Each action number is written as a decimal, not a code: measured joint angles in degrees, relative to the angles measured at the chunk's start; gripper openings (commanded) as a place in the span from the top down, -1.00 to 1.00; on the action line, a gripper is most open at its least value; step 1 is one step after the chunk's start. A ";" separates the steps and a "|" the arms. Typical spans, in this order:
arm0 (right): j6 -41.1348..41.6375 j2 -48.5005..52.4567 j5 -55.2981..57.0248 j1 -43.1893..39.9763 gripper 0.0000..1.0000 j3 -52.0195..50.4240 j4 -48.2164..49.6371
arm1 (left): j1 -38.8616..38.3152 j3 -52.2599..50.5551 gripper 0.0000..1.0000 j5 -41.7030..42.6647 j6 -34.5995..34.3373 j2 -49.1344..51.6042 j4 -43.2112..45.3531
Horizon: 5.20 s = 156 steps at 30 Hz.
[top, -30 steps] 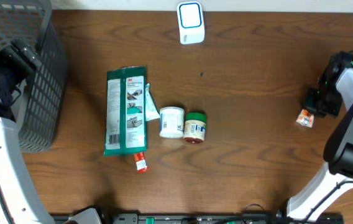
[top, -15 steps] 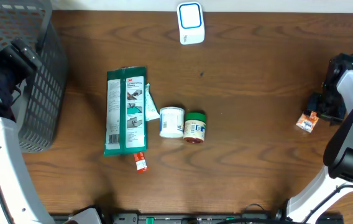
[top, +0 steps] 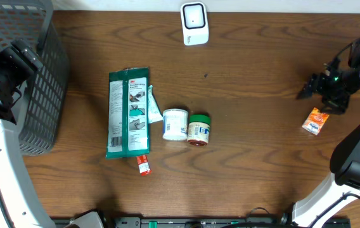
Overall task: Scan the item barcode
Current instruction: 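Move the right gripper over the green-lidded jar, then lower the right gripper around the jar lid and close on it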
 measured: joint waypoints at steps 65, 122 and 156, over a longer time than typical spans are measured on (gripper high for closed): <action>9.42 -27.74 3.04 41.13 -0.72 -12.57 18.03 | 0.00 0.00 -0.86 0.02 -0.02 0.00 0.02; 36.15 -19.65 17.62 54.25 -0.46 -44.78 60.37 | 0.00 0.00 -0.86 0.00 0.00 0.00 0.02; 35.74 -23.04 21.92 52.30 -0.86 -44.83 50.14 | 0.00 0.00 -0.86 0.00 -0.02 0.00 0.00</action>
